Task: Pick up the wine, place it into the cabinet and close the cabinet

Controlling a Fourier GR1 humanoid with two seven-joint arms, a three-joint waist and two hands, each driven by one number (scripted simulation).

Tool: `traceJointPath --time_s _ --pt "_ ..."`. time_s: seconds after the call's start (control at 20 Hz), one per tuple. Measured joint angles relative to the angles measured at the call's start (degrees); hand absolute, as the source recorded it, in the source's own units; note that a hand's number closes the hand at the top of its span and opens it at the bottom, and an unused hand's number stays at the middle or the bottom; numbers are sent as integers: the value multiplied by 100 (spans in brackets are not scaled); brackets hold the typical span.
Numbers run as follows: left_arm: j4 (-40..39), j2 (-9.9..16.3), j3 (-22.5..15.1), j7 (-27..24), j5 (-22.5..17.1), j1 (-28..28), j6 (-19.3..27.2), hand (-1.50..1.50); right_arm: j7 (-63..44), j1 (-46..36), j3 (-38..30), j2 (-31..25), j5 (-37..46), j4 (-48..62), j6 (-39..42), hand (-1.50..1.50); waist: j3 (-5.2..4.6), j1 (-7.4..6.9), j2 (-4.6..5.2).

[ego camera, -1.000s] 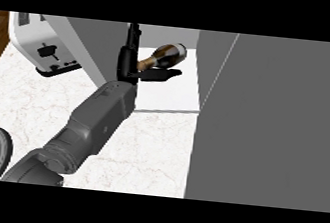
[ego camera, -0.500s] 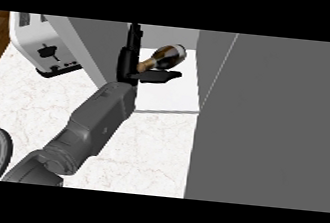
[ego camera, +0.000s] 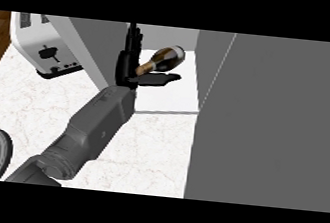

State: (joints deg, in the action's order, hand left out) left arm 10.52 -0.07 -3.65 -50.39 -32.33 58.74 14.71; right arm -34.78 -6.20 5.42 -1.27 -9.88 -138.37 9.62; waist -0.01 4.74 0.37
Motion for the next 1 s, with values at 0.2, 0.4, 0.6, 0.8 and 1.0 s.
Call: traceJointPath --time_s 0.2,0.4,0.6,0.8,1.0 --pt "428 5 -462 130 -307 -380 45 -150 -71 -3 57 14 28 -22 -106 -150 -4 -94 -30" --pt "1218 7 -1237 277 -804 -1003 409 -150 -57 -31 26 -7 76 -9 -134 -150 -3 -157 -50" --pt "2274 7 -2073 412 -1113 -1699 997 -150 -59 45 -81 -73 73 -73 -137 -150 0 -282 -64" --pt "3396 7 -2755 612 -1163 -2232 1739 -150 -29 172 -108 -90 116 -135 -169 -150 1 -381 -69" --pt "4450 13 -3266 799 -1002 -2761 2297 -150 -38 182 -69 -90 160 -157 -227 -150 2 -441 -67"
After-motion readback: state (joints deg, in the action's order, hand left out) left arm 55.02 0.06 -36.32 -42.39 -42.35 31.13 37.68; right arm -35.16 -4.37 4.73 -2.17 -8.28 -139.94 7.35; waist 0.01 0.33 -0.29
